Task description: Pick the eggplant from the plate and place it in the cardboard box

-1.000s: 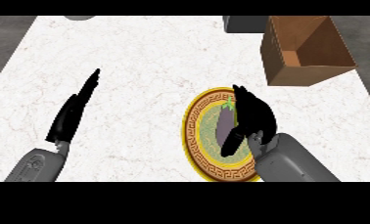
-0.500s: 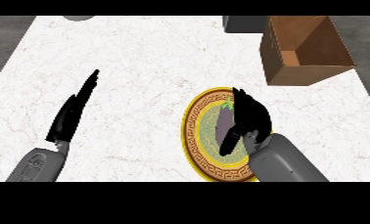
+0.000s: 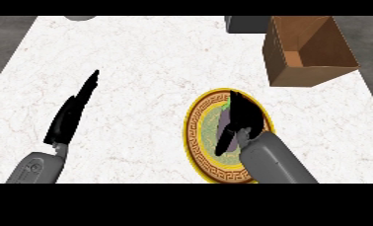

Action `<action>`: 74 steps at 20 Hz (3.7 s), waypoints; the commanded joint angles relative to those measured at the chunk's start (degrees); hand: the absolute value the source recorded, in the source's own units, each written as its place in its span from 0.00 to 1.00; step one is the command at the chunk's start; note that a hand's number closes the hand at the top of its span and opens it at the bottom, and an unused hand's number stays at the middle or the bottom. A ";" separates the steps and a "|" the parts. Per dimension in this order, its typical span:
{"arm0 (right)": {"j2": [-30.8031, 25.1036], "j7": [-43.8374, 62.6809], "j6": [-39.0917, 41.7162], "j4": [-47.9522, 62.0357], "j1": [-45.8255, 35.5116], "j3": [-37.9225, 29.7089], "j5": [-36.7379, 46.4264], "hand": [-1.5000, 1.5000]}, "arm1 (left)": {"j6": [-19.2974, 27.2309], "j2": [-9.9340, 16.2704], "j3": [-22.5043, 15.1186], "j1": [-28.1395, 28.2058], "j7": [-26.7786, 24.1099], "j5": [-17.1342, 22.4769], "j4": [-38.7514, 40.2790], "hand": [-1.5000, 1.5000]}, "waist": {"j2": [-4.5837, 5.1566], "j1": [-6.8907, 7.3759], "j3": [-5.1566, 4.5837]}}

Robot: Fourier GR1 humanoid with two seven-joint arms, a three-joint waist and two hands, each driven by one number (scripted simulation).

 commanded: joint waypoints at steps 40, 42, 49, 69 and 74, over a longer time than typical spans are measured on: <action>-1.14 -25.01 0.57 -9.93 -12.68 4.52 30.34 1.00 | -3.89 -6.19 6.87 1.22 -0.60 -8.06 -0.52 0.50 | -0.38 -0.81 0.00; -2.49 -22.46 -0.08 -11.36 -14.39 2.46 32.93 1.00 | -3.11 -7.38 6.12 1.53 1.36 -8.53 -1.64 0.50 | -0.39 -0.76 0.00; -7.18 -16.89 8.55 -22.39 -14.79 -6.58 33.56 1.00 | -3.31 -7.29 7.40 -0.58 1.71 -9.37 1.33 0.50 | -0.15 -1.14 0.00; -20.64 -34.31 4.70 -4.73 -13.48 -31.17 28.71 1.00 | -7.41 -7.53 9.52 0.24 0.17 -9.41 -0.47 0.50 | 0.16 0.16 0.02; -17.28 -34.54 9.46 6.25 -13.61 -36.83 20.42 0.00 | -6.99 -8.03 9.15 0.08 -0.48 -9.89 0.18 0.50 | 0.45 0.58 0.04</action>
